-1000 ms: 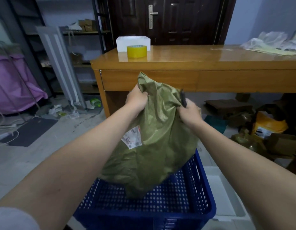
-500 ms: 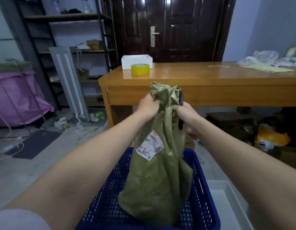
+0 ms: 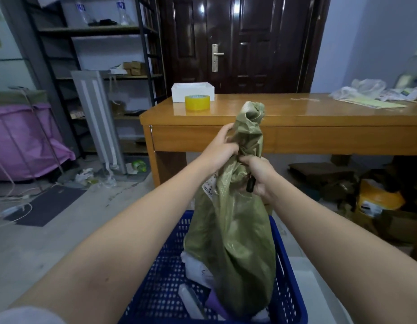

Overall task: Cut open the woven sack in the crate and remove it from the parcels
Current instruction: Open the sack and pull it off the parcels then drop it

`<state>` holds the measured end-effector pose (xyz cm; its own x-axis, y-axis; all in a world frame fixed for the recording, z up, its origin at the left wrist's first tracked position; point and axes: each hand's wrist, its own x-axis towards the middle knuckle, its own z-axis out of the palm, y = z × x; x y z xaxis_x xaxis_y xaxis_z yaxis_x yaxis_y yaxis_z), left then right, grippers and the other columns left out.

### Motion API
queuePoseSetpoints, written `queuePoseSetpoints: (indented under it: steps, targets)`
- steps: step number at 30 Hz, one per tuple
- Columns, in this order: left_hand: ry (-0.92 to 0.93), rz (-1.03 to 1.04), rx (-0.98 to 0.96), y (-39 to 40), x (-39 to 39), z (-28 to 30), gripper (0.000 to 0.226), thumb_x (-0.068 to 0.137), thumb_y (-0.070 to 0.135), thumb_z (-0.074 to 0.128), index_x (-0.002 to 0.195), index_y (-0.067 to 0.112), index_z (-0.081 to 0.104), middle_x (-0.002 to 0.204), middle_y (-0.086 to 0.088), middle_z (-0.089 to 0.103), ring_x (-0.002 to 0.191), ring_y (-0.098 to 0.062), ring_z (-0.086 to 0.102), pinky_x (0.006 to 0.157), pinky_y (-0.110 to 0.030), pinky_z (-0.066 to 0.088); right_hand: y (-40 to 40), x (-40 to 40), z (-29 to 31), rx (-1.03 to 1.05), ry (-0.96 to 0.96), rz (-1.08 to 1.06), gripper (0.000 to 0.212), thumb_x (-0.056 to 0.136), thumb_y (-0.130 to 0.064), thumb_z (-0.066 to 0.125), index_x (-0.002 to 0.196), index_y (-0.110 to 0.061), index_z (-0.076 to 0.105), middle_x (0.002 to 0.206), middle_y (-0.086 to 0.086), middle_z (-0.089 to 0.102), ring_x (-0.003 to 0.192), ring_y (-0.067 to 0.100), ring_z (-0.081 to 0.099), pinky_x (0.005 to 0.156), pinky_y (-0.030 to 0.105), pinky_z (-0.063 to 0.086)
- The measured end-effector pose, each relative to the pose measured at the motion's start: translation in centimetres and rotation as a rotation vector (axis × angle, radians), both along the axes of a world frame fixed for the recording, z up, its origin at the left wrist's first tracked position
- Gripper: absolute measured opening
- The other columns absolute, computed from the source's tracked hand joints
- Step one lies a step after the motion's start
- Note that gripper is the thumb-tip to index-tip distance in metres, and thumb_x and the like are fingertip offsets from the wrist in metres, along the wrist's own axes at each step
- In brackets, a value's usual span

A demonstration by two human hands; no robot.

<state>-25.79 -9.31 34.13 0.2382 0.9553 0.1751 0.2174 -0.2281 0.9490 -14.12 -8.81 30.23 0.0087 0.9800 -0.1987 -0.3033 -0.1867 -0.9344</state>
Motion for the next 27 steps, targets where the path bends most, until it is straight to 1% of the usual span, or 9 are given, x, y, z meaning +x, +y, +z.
queuePoseSetpoints:
  steps: [2,5,11,15,18,20,21,23,27]
  targets:
    - [0.012,-0.007,-0.009,-0.2,-0.7,-2.0,0.085,0.083,-0.009,0.052,0.152,0.031,0.021,0.138,-0.007,0.048,0.113,-0.025,0.056,0.09,-0.042,0.051,0.1,-0.1,-0.6,-0.007,0.064,-0.014,0.027,0.095,-0.009,0.051,0.118,-0.001,0.063,0.11,0.024,0.071,0.089,0.038,0.071,0.067,0.048,0.061]
    - [0.122,0.138,-0.016,0.7,-1.7,-4.0,0.105,0.074,0.012,0.071,0.153,0.041,0.008,0.158,-0.003,0.019,0.141,-0.032,0.025,0.109,-0.051,0.034,0.4,-0.1,-0.4,-0.014,0.208,-0.042,0.037,0.092,-0.015,0.052,0.124,0.0,0.062,0.112,0.024,0.071,0.099,0.04,0.071,0.086,0.059,0.055]
    - [0.689,0.123,-0.232,0.5,-3.4,-10.3,0.146,0.056,0.048,0.09,0.149,0.041,-0.023,0.163,-0.003,-0.017,0.149,-0.037,-0.008,0.118,-0.058,0.011,0.0,0.5,-0.7,-0.042,0.401,-0.05,0.03,0.101,-0.018,0.042,0.096,0.002,0.064,0.086,0.019,0.071,0.086,0.032,0.067,0.083,0.046,0.054]
    - [0.404,0.247,-0.212,1.2,-2.9,-12.2,0.146,0.059,0.034,0.091,0.149,0.039,-0.023,0.164,-0.004,-0.002,0.149,-0.036,0.005,0.117,-0.061,0.017,0.0,0.9,-1.3,-0.102,0.445,-0.014,0.031,0.101,-0.018,0.042,0.112,0.002,0.062,0.109,0.019,0.069,0.101,0.033,0.065,0.09,0.047,0.053]
    - [0.346,0.186,-0.182,1.6,-1.7,-11.8,0.107,0.07,0.014,0.081,0.153,0.027,0.014,0.144,-0.011,0.047,0.131,-0.035,0.046,0.106,-0.048,0.042,0.2,2.0,-2.0,-0.139,0.521,-0.038,0.036,0.101,-0.021,0.044,0.128,0.0,0.057,0.126,0.021,0.064,0.114,0.034,0.062,0.084,0.048,0.053]
    - [0.495,0.314,-0.049,2.1,-1.2,-11.0,0.043,0.077,0.011,0.066,0.117,0.023,0.058,0.117,-0.012,0.066,0.111,-0.036,0.06,0.091,-0.042,0.052,0.4,2.8,-2.5,-0.13,0.607,-0.056,0.037,0.102,-0.023,0.041,0.127,0.0,0.057,0.13,0.022,0.061,0.123,0.037,0.056,0.096,0.051,0.048]
    - [0.538,0.389,0.031,2.2,-1.2,-10.1,0.022,0.078,0.011,0.06,0.093,0.026,0.064,0.105,-0.011,0.069,0.103,-0.036,0.063,0.086,-0.043,0.054,0.5,3.1,-2.5,-0.116,0.649,-0.07,0.036,0.102,-0.023,0.041,0.123,0.0,0.058,0.133,0.021,0.06,0.126,0.037,0.054,0.102,0.052,0.045]
    - [0.571,0.475,0.181,2.5,-1.6,-9.0,0.018,0.078,0.013,0.055,0.068,0.027,0.057,0.09,-0.007,0.069,0.095,-0.035,0.063,0.081,-0.046,0.054,0.8,3.6,-2.5,-0.085,0.714,-0.093,0.033,0.102,-0.023,0.041,0.115,0.001,0.06,0.134,0.022,0.058,0.127,0.039,0.053,0.104,0.054,0.043]
    - [0.654,0.491,0.24,2.7,-2.5,-10.6,0.018,0.087,0.019,0.053,0.072,0.026,0.058,0.094,-0.003,0.056,0.092,-0.03,0.057,0.082,-0.046,0.051,0.7,3.6,-2.8,-0.111,0.686,-0.108,0.035,0.103,-0.023,0.039,0.125,-0.002,0.056,0.134,0.024,0.058,0.122,0.042,0.055,0.094,0.059,0.046]
